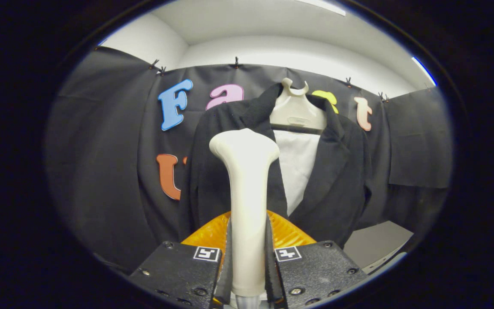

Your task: Iron the clothes twice with a garment steamer, once on the left side and once on the right side.

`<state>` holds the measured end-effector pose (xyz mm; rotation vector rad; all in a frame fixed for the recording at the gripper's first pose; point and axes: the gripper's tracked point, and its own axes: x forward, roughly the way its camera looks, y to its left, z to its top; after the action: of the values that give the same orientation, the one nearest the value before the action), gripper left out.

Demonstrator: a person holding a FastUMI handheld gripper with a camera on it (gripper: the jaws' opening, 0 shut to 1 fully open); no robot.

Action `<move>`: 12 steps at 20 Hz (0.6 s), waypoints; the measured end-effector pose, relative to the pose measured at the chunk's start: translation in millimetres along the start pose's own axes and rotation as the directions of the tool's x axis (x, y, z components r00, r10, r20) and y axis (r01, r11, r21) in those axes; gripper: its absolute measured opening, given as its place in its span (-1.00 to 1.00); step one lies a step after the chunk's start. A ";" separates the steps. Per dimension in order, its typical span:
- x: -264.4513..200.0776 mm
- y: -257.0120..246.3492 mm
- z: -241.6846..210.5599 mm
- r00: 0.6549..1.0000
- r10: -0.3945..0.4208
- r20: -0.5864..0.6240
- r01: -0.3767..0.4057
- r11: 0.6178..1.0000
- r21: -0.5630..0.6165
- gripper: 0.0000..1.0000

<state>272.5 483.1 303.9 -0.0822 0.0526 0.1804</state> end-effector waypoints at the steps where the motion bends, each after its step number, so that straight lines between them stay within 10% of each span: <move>1: -2.1 -0.6 -7.5 1.000 0.000 -0.012 0.000 1.000 -0.003 -0.33; 12: -17.3 -8.2 -84.9 0.992 0.005 -0.128 -0.010 0.999 -0.043 -0.33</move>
<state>253.1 464.6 221.1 -0.1373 0.1772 0.1838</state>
